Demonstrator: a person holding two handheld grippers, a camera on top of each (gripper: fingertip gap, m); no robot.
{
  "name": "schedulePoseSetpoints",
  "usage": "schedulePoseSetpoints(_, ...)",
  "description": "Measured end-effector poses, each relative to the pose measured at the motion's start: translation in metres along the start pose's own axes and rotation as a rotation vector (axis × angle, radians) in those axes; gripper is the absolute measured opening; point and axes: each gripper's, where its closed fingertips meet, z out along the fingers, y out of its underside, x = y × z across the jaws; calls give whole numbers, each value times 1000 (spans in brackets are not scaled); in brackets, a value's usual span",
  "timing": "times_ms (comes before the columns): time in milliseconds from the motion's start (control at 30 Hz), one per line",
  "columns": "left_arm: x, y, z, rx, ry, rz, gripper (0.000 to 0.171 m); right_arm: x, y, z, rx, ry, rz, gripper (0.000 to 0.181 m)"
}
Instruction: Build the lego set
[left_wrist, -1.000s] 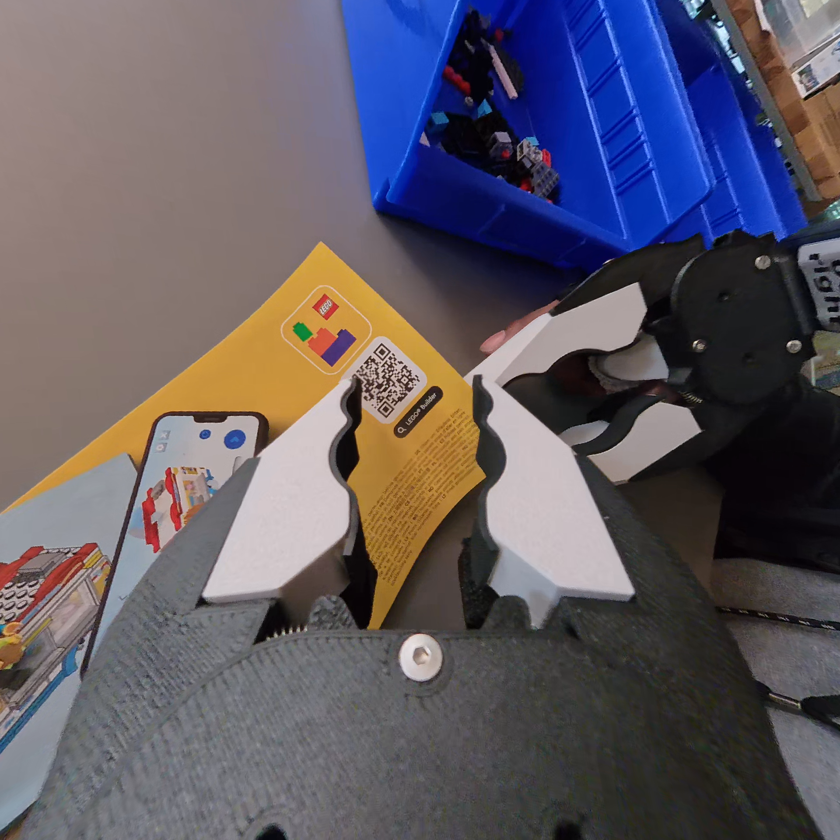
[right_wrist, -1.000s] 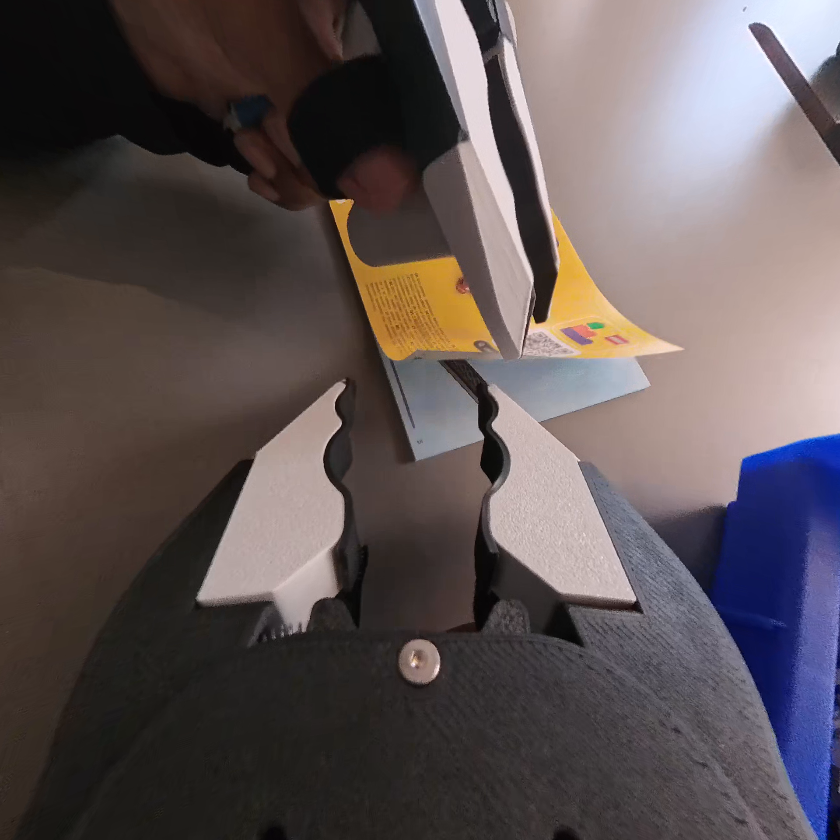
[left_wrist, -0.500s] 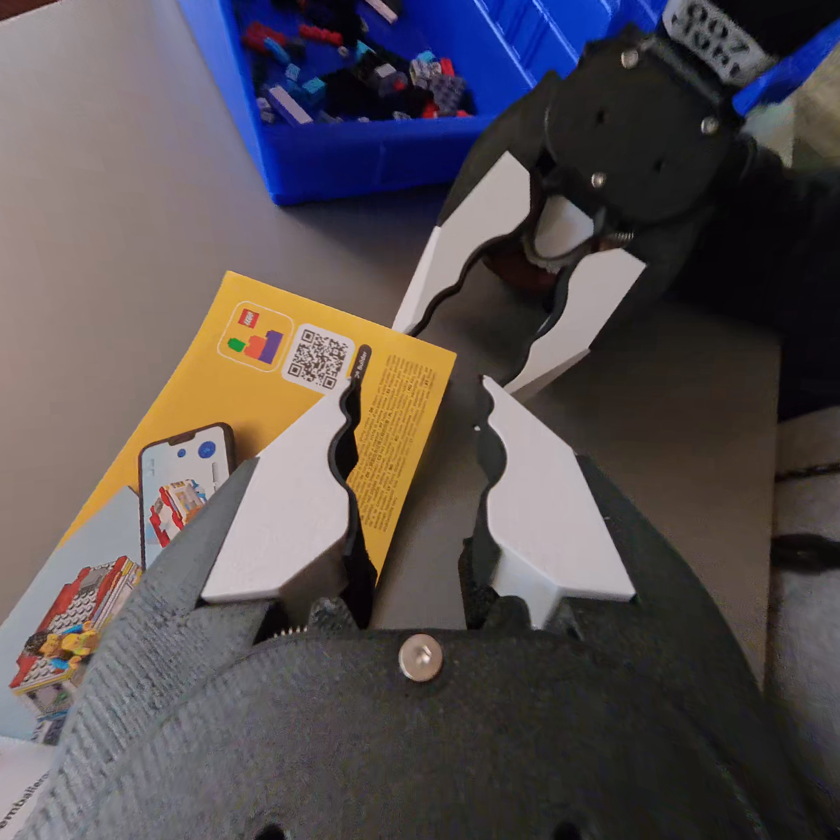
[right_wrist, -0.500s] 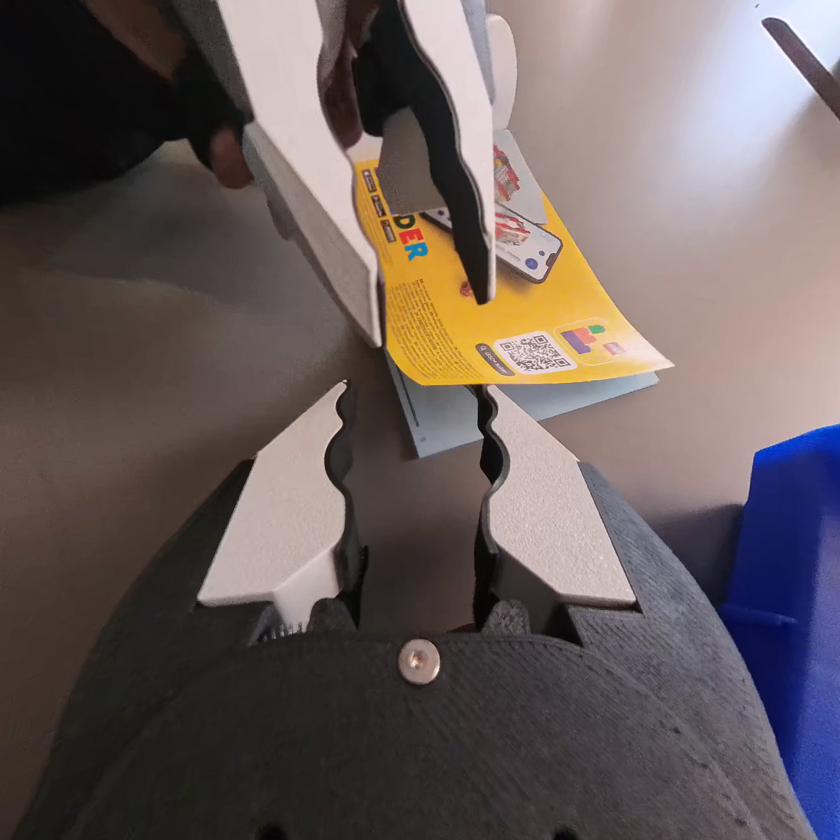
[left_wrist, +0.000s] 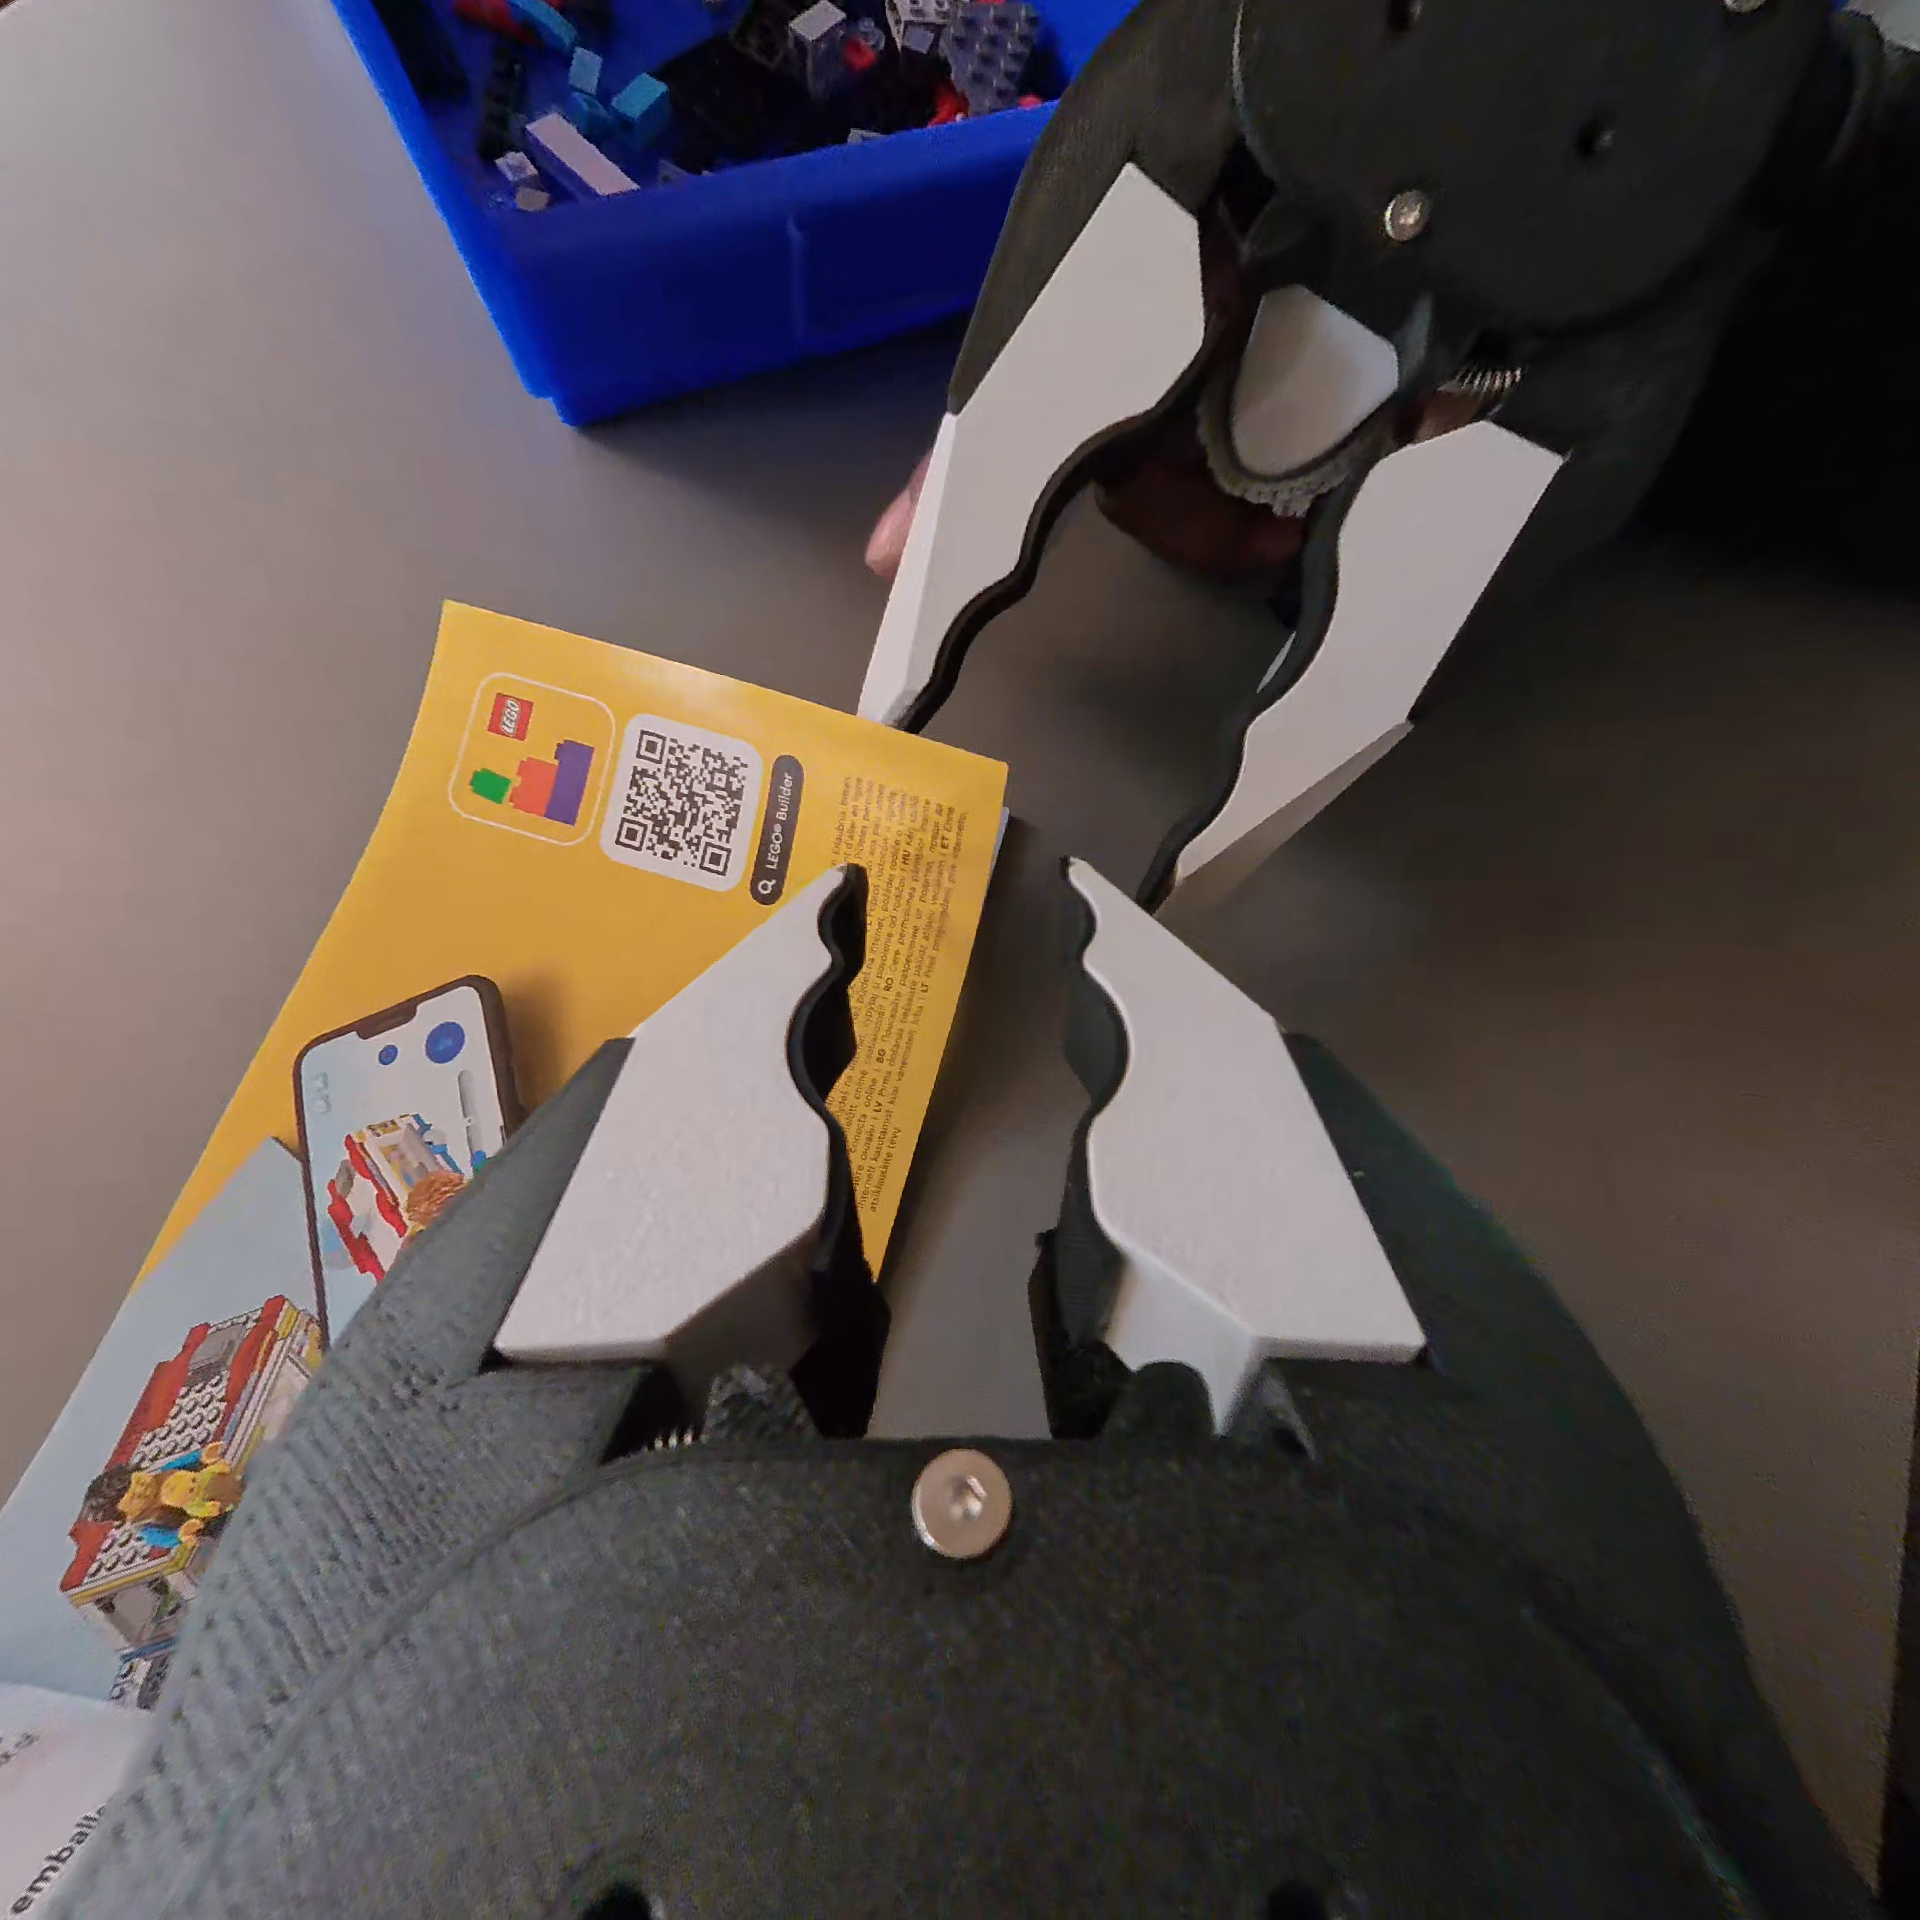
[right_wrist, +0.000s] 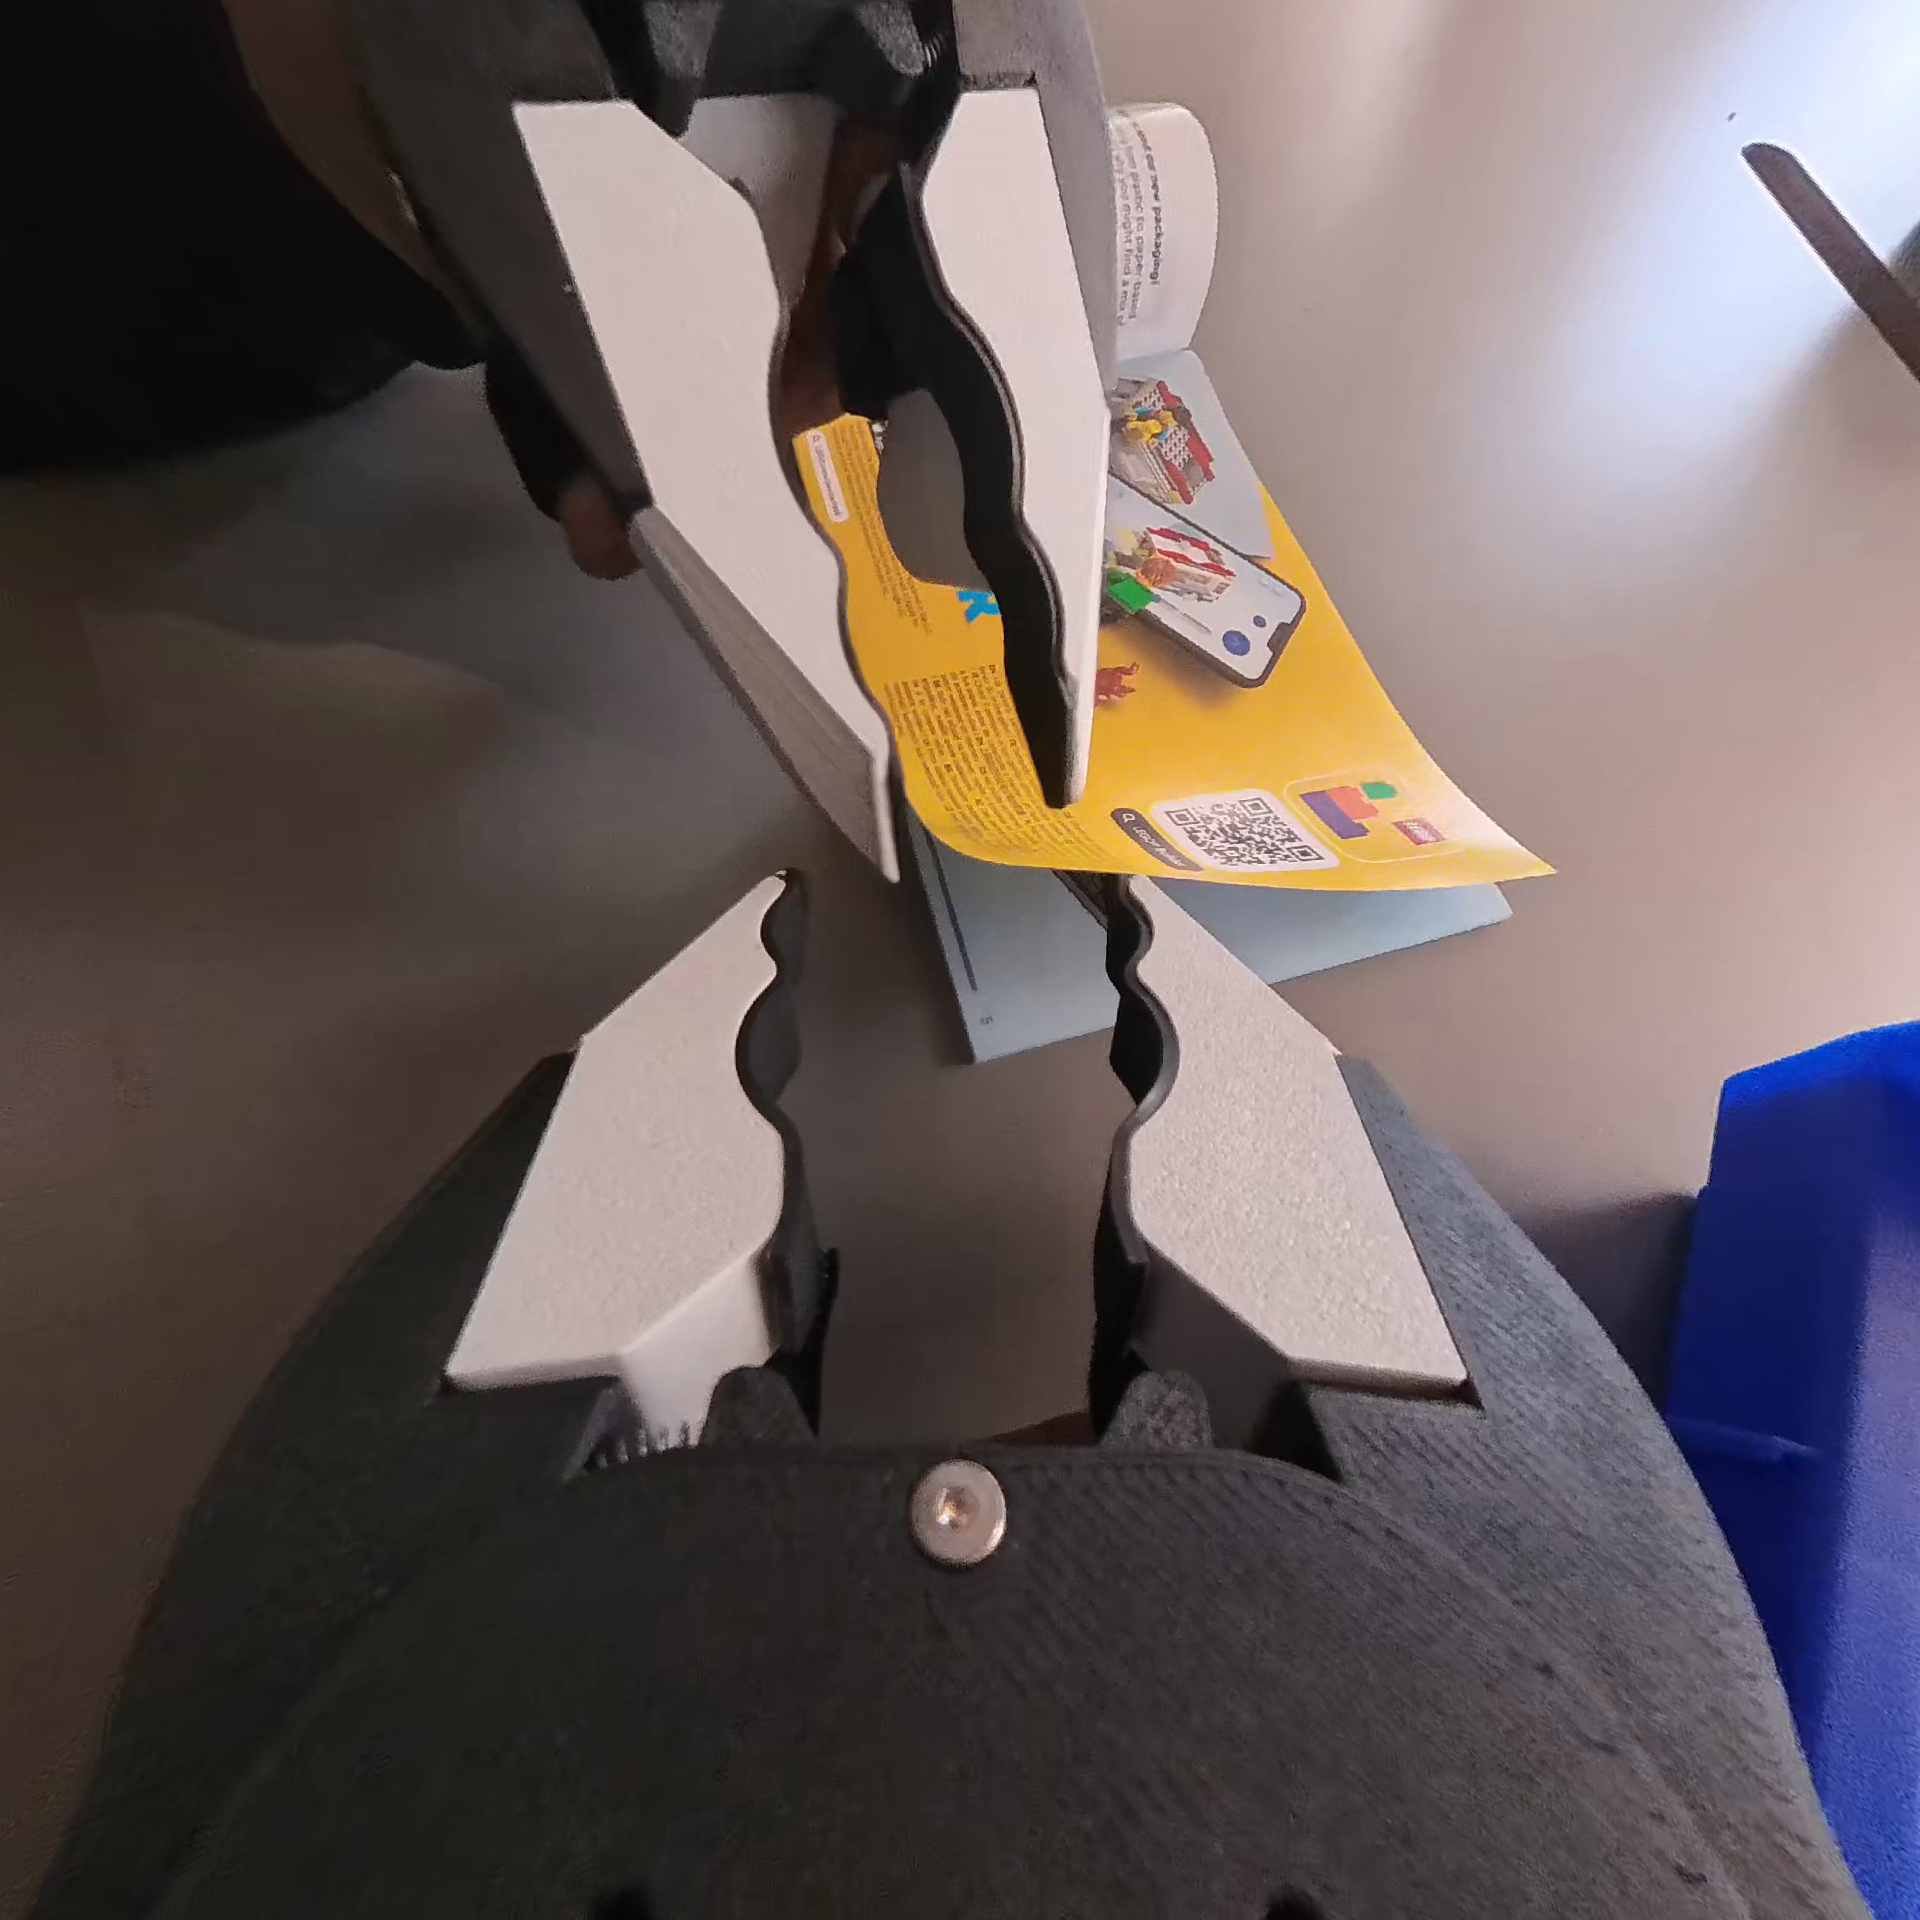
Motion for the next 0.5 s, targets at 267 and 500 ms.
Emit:
schedulePoseSetpoints(267,-7,-4,-5,32,-38,-31,21,0,-1,0,2,6,-1,63)
schedulePoseSetpoints(500,-5,-2,-7,39,-20,-55,21,0,-1,0,2,7,-2,63)
